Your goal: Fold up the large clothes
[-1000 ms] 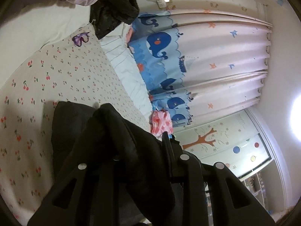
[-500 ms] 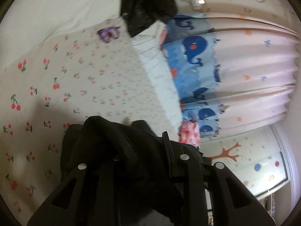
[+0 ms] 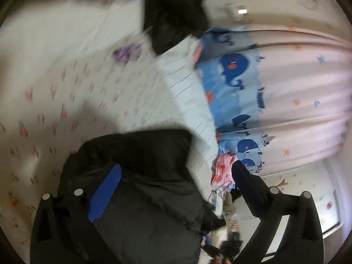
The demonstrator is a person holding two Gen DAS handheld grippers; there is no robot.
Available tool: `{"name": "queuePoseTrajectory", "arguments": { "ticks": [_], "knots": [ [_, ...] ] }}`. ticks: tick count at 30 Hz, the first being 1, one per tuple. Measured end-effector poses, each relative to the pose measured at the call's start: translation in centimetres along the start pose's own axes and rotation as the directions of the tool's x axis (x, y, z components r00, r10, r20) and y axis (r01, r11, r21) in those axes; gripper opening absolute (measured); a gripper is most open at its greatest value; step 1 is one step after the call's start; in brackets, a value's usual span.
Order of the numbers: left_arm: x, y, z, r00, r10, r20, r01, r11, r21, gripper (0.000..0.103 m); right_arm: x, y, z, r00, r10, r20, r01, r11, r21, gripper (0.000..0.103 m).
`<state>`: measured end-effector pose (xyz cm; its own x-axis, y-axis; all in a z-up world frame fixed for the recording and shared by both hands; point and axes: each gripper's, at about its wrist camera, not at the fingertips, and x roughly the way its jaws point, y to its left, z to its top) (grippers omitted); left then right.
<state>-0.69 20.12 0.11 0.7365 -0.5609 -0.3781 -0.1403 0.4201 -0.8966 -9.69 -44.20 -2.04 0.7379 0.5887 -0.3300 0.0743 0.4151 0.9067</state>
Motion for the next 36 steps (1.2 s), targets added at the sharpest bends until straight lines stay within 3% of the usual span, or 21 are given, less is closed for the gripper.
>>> {"name": "queuePoseTrajectory", "arguments": {
  "ticks": [1,3,5,6,9,12,13,15,16,17,20,22,24,25,27,28,30,32,34,35,36],
  "knots": [
    [-0.8,-2.0,-0.5,0.998,0.050,0.039,-0.054,0.993,0.103,0.096,-0.6,1.4,-0.6,0.999,-0.044,0.020,0.046,0.996,-0.082,0.096],
    [-1.0,-5.4,-2.4,0.988,0.127,0.085,-0.147,0.938,0.313,0.096,-0.7,3.9,-1.8,0.992,-0.124,0.034,0.128,0.965,-0.228,0.096],
    [0.8,-8.6,-6.2,0.983,0.173,0.060,-0.178,0.829,0.531,0.096,0.3,5.6,-3.2,0.981,-0.191,0.036,0.192,0.925,-0.328,0.096],
    [1.7,-9.3,-7.7,0.980,0.191,0.046,-0.181,0.789,0.587,0.096,1.3,6.3,-3.9,0.974,-0.225,0.035,0.222,0.903,-0.368,0.096],
    [6.3,-11.5,-12.8,0.968,0.251,0.008,-0.169,0.627,0.760,0.096,4.6,7.4,-4.8,0.951,-0.306,0.043,0.294,0.854,-0.429,0.096],
    [9.8,-12.3,-14.7,0.958,0.285,0.026,-0.183,0.542,0.820,0.096,8.9,8.3,-4.8,0.921,-0.385,0.057,0.359,0.783,-0.508,0.096],
    [11.3,-12.2,-15.0,0.950,0.310,0.029,-0.195,0.519,0.832,0.096,10.7,8.3,-4.9,0.896,-0.439,0.070,0.401,0.730,-0.553,0.096],
    [13.7,-11.4,-14.8,0.927,0.374,0.022,-0.223,0.503,0.835,0.096,13.6,7.3,-5.1,0.847,-0.525,0.081,0.457,0.643,-0.614,0.096],
    [15.5,-10.0,-14.4,0.900,0.435,0.019,-0.259,0.500,0.826,0.096,15.5,5.9,-5.0,0.806,-0.587,0.077,0.496,0.598,-0.630,0.096],
    [16.4,-9.2,-14.2,0.890,0.457,0.014,-0.274,0.509,0.816,0.096,16.4,4.5,-4.8,0.793,-0.606,0.069,0.508,0.594,-0.624,0.096],
    [17.6,-7.2,-13.5,0.883,0.468,-0.016,-0.282,0.559,0.780,0.097,16.7,1.5,-3.1,0.805,-0.591,0.048,0.527,0.675,-0.516,0.096],
    [18.0,-7.1,-14.0,0.868,0.497,-0.012,-0.296,0.537,0.790,0.097,16.8,0.7,-2.7,0.798,-0.602,0.029,0.535,0.685,-0.493,0.096],
    [17.9,-7.8,-14.4,0.846,0.532,0.016,-0.324,0.491,0.809,0.097,16.8,1.2,-2.7,0.770,-0.637,0.038,0.564,0.651,-0.509,0.096],
    [17.3,-8.8,-14.6,0.851,0.523,0.037,-0.327,0.475,0.817,0.097,16.8,2.1,-2.8,0.770,-0.636,0.055,0.565,0.639,-0.521,0.096],
    [16.5,-10.5,-14.9,0.884,0.461,0.079,-0.313,0.458,0.832,0.097,17.1,4.8,-3.2,0.814,-0.576,0.077,0.510,0.643,-0.571,0.096],
    [16.4,-11.3,-15.0,0.886,0.448,0.123,-0.333,0.428,0.840,0.097,17.8,6.5,-3.7,0.820,-0.564,0.099,0.497,0.614,-0.613,0.096],
    [17.1,-11.6,-14.7,0.877,0.453,0.160,-0.361,0.401,0.842,0.097,19.6,8.1,-4.0,0.823,-0.561,0.093,0.471,0.581,-0.664,0.096],
    [18.3,-10.7,-14.0,0.861,0.483,0.156,-0.381,0.411,0.828,0.097,22.3,8.4,-4.3,0.791,-0.606,0.088,0.479,0.523,-0.705,0.096],
    [19.3,-9.2,-13.6,0.852,0.506,0.136,-0.390,0.437,0.810,0.097,25.3,6.4,-4.2,0.721,-0.686,0.098,0.520,0.443,-0.731,0.096],
    [19.5,-8.6,-13.5,0.857,0.500,0.124,-0.384,0.459,0.802,0.097,25.7,5.2,-4.1,0.719,-0.692,0.070,0.518,0.465,-0.718,0.096],
    [19.5,-8.1,-13.4,0.866,0.486,0.120,-0.378,0.477,0.793,0.097,26.0,3.8,-3.4,0.734,-0.679,0.022,0.512,0.531,-0.675,0.096]
  ]
}}
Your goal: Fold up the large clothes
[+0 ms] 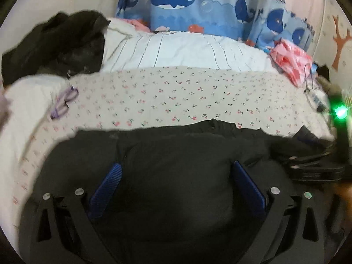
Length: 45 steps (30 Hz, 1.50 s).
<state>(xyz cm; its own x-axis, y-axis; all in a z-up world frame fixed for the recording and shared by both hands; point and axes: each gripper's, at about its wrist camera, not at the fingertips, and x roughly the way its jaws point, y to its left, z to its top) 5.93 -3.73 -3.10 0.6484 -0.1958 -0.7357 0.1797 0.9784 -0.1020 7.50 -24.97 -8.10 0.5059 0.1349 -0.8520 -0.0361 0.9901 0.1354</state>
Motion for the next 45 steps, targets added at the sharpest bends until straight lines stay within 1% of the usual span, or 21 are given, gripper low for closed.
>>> {"name": "queuePoseTrajectory", "arguments": {
  "ticks": [2,5,7,9,10,12,14,15,16,18,22,26,29,31,33,35,37,38,41,43,45],
  "knots": [
    [0.3,-0.2,-0.5,1.000,0.002,0.009,-0.002,1.000,0.010,0.097,1.1,-1.0,-0.2,0.999,0.033,-0.006,-0.033,0.998,0.056,0.096],
    [0.9,-0.9,-1.3,1.000,0.025,0.016,-0.025,0.999,0.044,0.097,1.5,-0.8,-0.2,0.999,0.025,-0.035,-0.024,0.999,0.031,0.096],
    [1.0,-1.2,-1.7,0.999,0.041,0.021,-0.042,0.997,0.063,0.097,0.7,-1.1,0.4,0.999,0.028,-0.046,-0.027,0.999,0.020,0.096],
    [0.9,-1.1,-2.1,0.999,0.041,0.029,-0.043,0.997,0.065,0.097,-1.7,-2.7,0.8,1.000,0.016,0.017,-0.016,0.999,0.031,0.096],
    [0.8,-1.0,-2.0,0.999,0.038,0.031,-0.040,0.997,0.063,0.097,-3.0,-3.5,0.7,0.999,0.008,0.049,-0.010,0.999,0.048,0.096],
    [0.8,-0.8,-2.1,0.999,0.034,0.035,-0.036,0.998,0.056,0.097,-4.1,-5.7,0.6,0.995,-0.057,0.080,0.050,0.995,0.089,0.096],
    [0.8,-0.8,-2.1,0.999,0.033,0.037,-0.035,0.998,0.053,0.097,-2.8,-8.1,-0.3,0.995,-0.098,0.033,0.093,0.987,0.128,0.096],
    [0.8,-0.8,-2.2,0.999,0.030,0.038,-0.032,0.998,0.053,0.097,-1.8,-9.4,-1.0,0.995,-0.095,0.009,0.092,0.983,0.156,0.096],
    [0.8,-0.8,-2.2,0.999,0.016,0.038,-0.018,0.999,0.049,0.097,-0.9,-10.7,-1.9,0.999,-0.051,-0.001,0.050,0.979,0.199,0.096],
    [0.7,-1.2,-2.2,0.999,0.021,0.040,-0.024,0.998,0.060,0.097,-0.6,-11.5,-2.5,1.000,-0.012,0.016,0.008,0.970,0.242,0.096],
    [0.4,-1.4,-2.5,0.998,0.032,0.049,-0.036,0.997,0.074,0.097,-0.7,-10.5,-2.5,0.998,-0.059,-0.005,0.059,0.984,0.166,0.096],
    [-0.4,-1.6,-2.7,0.997,0.047,0.063,-0.052,0.995,0.086,0.097,-1.4,-10.8,-3.1,0.999,-0.037,0.002,0.036,0.981,0.188,0.096],
    [-2.5,-1.9,-3.2,0.991,0.064,0.117,-0.078,0.989,0.125,0.097,-2.3,-11.6,-3.7,0.999,-0.036,0.032,0.030,0.982,0.185,0.096],
    [-3.3,-1.7,-3.6,0.985,0.080,0.150,-0.101,0.985,0.141,0.097,-2.4,-12.6,-4.5,0.998,-0.009,0.064,-0.006,0.975,0.223,0.096],
    [-3.4,-1.0,-3.9,0.987,0.064,0.147,-0.083,0.988,0.129,0.097,-2.3,-13.3,-4.8,0.995,0.017,0.102,-0.042,0.968,0.249,0.096],
    [-3.1,0.0,-3.9,0.991,0.018,0.130,-0.030,0.996,0.087,0.097,-2.2,-13.4,-5.3,0.990,0.021,0.142,-0.057,0.966,0.251,0.096],
    [-2.0,2.2,-3.7,0.994,-0.065,0.088,0.066,0.998,-0.014,0.097,-2.0,-13.5,-5.5,0.988,0.019,0.153,-0.058,0.966,0.252,0.096],
    [-1.7,2.8,-3.4,0.994,-0.084,0.069,0.087,0.995,-0.042,0.097,-1.8,-13.3,-5.1,0.992,0.017,0.129,-0.048,0.969,0.243,0.096],
    [-3.2,3.4,-3.0,0.997,-0.071,0.039,0.073,0.996,-0.055,0.097,-3.1,-13.0,-4.3,0.999,0.005,0.054,-0.016,0.978,0.210,0.096],
    [-5.8,4.1,-3.1,0.994,-0.057,0.089,0.062,0.997,-0.052,0.097,-6.5,-13.1,-5.2,0.992,0.018,0.129,-0.046,0.975,0.219,0.096],
    [-7.9,5.7,-3.6,0.991,-0.015,0.130,0.023,0.998,-0.057,0.097,-8.3,-13.1,-6.8,0.985,-0.017,0.170,-0.016,0.981,0.192,0.096]
  ]
}}
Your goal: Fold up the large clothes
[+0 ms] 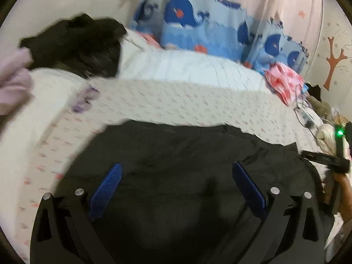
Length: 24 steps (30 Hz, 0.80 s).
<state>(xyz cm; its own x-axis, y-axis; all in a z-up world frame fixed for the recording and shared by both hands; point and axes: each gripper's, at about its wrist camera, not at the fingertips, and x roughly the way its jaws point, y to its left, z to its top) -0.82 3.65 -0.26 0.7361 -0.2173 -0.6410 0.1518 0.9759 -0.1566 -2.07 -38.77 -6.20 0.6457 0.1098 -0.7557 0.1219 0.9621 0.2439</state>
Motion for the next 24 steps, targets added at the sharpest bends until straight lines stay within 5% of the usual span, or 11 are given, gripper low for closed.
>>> {"name": "queuePoseTrajectory", "arguments": {
  "ticks": [2,5,8,14,18,24],
  "knots": [
    [0.3,2.2,-0.9,1.000,0.029,-0.010,-0.029,0.998,-0.047,0.097,0.6,-1.1,-2.1,0.998,-0.054,-0.007,0.054,0.998,-0.016,0.096],
    [4.0,5.5,-3.3,0.993,-0.004,-0.118,-0.015,0.986,-0.164,0.097,2.3,-3.8,-4.3,0.999,0.040,0.008,-0.040,0.997,0.067,0.097],
    [4.0,5.5,-3.3,0.990,0.016,-0.143,-0.039,0.986,-0.159,0.097,1.5,-3.1,-3.6,0.998,0.020,-0.057,-0.018,0.999,0.033,0.097],
    [-4.3,6.5,-3.6,0.994,0.016,-0.109,-0.030,0.991,-0.133,0.097,-9.6,-5.3,-6.4,0.977,0.210,-0.025,-0.208,0.976,0.062,0.097],
    [-9.6,9.3,-6.3,0.988,-0.050,-0.148,0.011,0.968,-0.250,0.097,-13.7,-9.3,-14.0,0.903,0.418,-0.097,-0.386,0.890,0.241,0.097],
    [-13.2,12.0,-12.1,0.953,-0.226,-0.203,0.098,0.862,-0.497,0.096,-13.9,-9.8,-21.0,0.783,0.610,-0.121,-0.526,0.754,0.393,0.097]
  ]
}}
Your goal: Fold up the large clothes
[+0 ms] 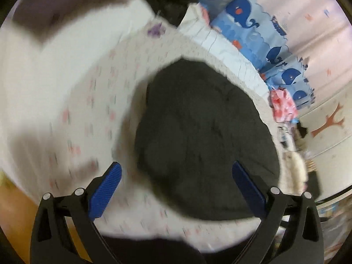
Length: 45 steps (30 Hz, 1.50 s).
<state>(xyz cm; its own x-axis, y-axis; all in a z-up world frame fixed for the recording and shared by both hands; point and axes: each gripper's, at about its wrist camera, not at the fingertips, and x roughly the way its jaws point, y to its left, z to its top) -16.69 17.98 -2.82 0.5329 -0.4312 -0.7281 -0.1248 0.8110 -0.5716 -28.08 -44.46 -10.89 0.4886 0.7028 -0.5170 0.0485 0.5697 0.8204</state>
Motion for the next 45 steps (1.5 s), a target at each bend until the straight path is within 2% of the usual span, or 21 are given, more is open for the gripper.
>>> {"name": "queuePoseTrajectory", "arguments": {
  "ticks": [3,6,9,11,14,15,16,17,19,21,25,29,33,35,37,38,39,40,41,43,45],
  "knots": [
    [1.0,0.5,-1.7,0.999,-0.028,-0.037,0.026,0.998,-0.062,0.097,2.0,-0.4,0.3,0.995,0.101,-0.015,-0.100,0.994,0.045,0.097],
    [2.4,0.8,-2.3,0.995,-0.073,-0.067,0.064,0.990,-0.126,0.096,2.6,-0.8,1.5,0.986,0.161,0.042,-0.165,0.981,0.103,0.097],
    [4.2,0.6,-2.2,0.995,-0.044,-0.087,0.031,0.989,-0.145,0.097,1.5,-1.1,1.5,0.946,0.283,0.160,-0.305,0.943,0.132,0.097],
    [5.2,0.5,-2.2,0.994,-0.047,-0.095,0.032,0.987,-0.156,0.096,2.1,-1.1,1.6,0.969,0.203,0.140,-0.223,0.964,0.144,0.095],
    [7.1,-0.2,-1.6,0.994,-0.044,-0.100,0.027,0.986,-0.162,0.096,2.6,-1.0,1.3,0.987,0.080,0.138,-0.101,0.983,0.150,0.070],
    [7.6,-0.5,-1.4,0.994,-0.043,-0.096,0.027,0.987,-0.158,0.096,2.5,-1.1,1.4,0.984,0.070,0.166,-0.097,0.982,0.163,0.048],
    [8.2,-1.1,-1.3,0.995,-0.054,-0.089,0.041,0.988,-0.148,0.089,2.6,-1.2,1.9,0.981,0.054,0.185,-0.087,0.981,0.175,0.026],
    [8.6,-1.6,-1.2,0.995,-0.052,-0.083,0.040,0.988,-0.149,0.083,2.5,-1.0,2.3,0.975,0.056,0.213,-0.093,0.981,0.169,0.023],
    [9.1,-2.5,-0.7,0.994,-0.069,-0.083,0.055,0.985,-0.161,0.051,1.9,0.6,3.9,0.965,0.047,0.257,-0.076,0.992,0.103,0.015],
    [9.2,-4.2,0.1,0.993,-0.097,-0.071,0.087,0.987,-0.136,0.037,1.1,2.4,5.8,0.957,0.046,0.287,-0.060,0.997,0.039,0.013],
    [8.5,-9.2,0.9,0.982,-0.186,-0.041,0.183,0.981,-0.055,0.031,-2.8,6.5,8.8,0.923,0.071,0.379,-0.049,0.996,-0.069,0.010],
    [8.1,-11.7,-0.9,0.965,-0.254,-0.068,0.252,0.967,-0.032,0.030,-9.0,6.5,7.3,0.893,0.069,0.444,-0.017,0.993,-0.120,0.009],
    [8.6,-10.8,-5.2,0.971,-0.211,-0.114,0.209,0.977,-0.030,0.030,-9.7,0.3,3.1,0.946,-0.134,0.296,0.151,0.988,-0.036,0.017],
    [9.9,-9.5,-6.7,0.970,-0.183,-0.163,0.175,0.983,-0.057,0.040,-9.5,-3.8,1.1,0.954,-0.181,0.239,0.172,0.983,0.061,0.025],
    [9.8,-8.2,-7.5,0.964,-0.206,-0.167,0.189,0.976,-0.108,0.048,-12.2,-5.2,-1.1,0.919,-0.211,0.333,0.176,0.975,0.133,0.045],
    [9.5,-8.2,-7.4,0.967,-0.200,-0.160,0.183,0.977,-0.112,0.053,-13.5,-4.8,-1.7,0.888,-0.242,0.391,0.202,0.969,0.141,0.046],
    [9.1,-8.1,-7.4,0.972,-0.185,-0.143,0.171,0.979,-0.110,0.067,-14.6,-4.1,-2.1,0.856,-0.267,0.443,0.232,0.964,0.133,0.049],
    [8.5,-8.0,-7.2,0.983,-0.155,-0.101,0.145,0.984,-0.104,0.080,-15.4,-2.9,-2.2,0.832,-0.271,0.485,0.255,0.962,0.101,0.052],
    [8.3,-8.0,-7.0,0.987,-0.138,-0.077,0.130,0.986,-0.105,0.083,-15.6,-1.2,-2.0,0.819,-0.265,0.508,0.279,0.959,0.051,0.053],
    [8.6,-7.8,-6.7,0.989,-0.141,-0.049,0.135,0.984,-0.119,0.085,-14.2,3.7,-0.2,0.820,-0.258,0.511,0.352,0.931,-0.094,0.061],
    [9.6,-7.8,-6.4,0.986,-0.158,-0.051,0.149,0.978,-0.145,0.085,-11.3,7.8,1.5,0.840,-0.241,0.486,0.382,0.899,-0.214,0.069]
  ]
}}
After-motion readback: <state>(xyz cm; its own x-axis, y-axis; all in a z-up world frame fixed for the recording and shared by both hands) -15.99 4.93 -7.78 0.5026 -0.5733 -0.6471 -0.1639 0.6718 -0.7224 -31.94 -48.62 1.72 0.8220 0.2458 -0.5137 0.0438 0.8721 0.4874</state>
